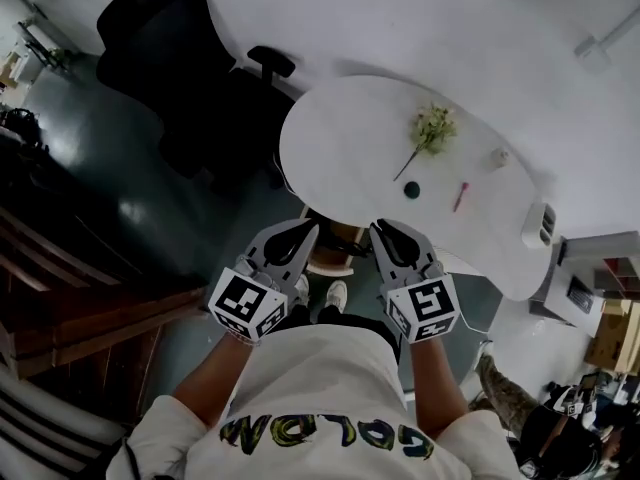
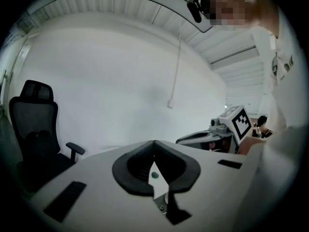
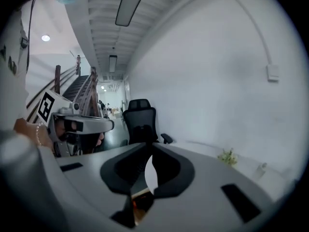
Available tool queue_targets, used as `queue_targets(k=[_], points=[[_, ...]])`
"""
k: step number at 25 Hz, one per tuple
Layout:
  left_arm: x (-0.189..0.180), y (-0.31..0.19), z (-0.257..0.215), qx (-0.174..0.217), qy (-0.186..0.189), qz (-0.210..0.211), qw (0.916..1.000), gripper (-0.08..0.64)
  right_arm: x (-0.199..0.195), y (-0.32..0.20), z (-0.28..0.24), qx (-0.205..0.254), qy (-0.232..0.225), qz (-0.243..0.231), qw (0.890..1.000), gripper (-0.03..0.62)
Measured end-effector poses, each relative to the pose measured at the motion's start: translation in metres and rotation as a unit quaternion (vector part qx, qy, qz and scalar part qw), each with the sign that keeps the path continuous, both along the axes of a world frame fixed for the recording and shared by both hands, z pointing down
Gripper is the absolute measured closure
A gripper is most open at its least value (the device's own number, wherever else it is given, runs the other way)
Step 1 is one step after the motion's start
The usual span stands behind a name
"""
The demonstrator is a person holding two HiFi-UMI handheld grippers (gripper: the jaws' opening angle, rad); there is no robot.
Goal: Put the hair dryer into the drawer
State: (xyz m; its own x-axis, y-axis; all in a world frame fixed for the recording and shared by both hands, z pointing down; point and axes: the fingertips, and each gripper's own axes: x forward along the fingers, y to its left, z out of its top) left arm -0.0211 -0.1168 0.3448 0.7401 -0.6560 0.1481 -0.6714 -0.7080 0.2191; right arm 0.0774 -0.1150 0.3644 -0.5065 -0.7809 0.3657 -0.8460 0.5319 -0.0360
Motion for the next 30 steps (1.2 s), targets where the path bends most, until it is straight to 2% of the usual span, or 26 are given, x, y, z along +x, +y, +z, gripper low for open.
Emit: queue_targets(k=[7,13,30], points=[[-0.002,0.018,-0.048,0.043,0.013,0.004,0.9990,0.548,0.003,0.021,-0.077,0.077,-0.029,0.014,0.997,0.552],[0.004,0.031,-0.096,0.084,0.026,0.010,0.9961,0.548,0.002,0.036,-0.124,0.120,-0.040,0.011,0.992,0.557],[0.011,0.047,-0.129,0.115,0.044,0.020,0.9922,0.548,0.003,0.051,-0.150,0.150,-0.059,0.022,0.987,0.580]])
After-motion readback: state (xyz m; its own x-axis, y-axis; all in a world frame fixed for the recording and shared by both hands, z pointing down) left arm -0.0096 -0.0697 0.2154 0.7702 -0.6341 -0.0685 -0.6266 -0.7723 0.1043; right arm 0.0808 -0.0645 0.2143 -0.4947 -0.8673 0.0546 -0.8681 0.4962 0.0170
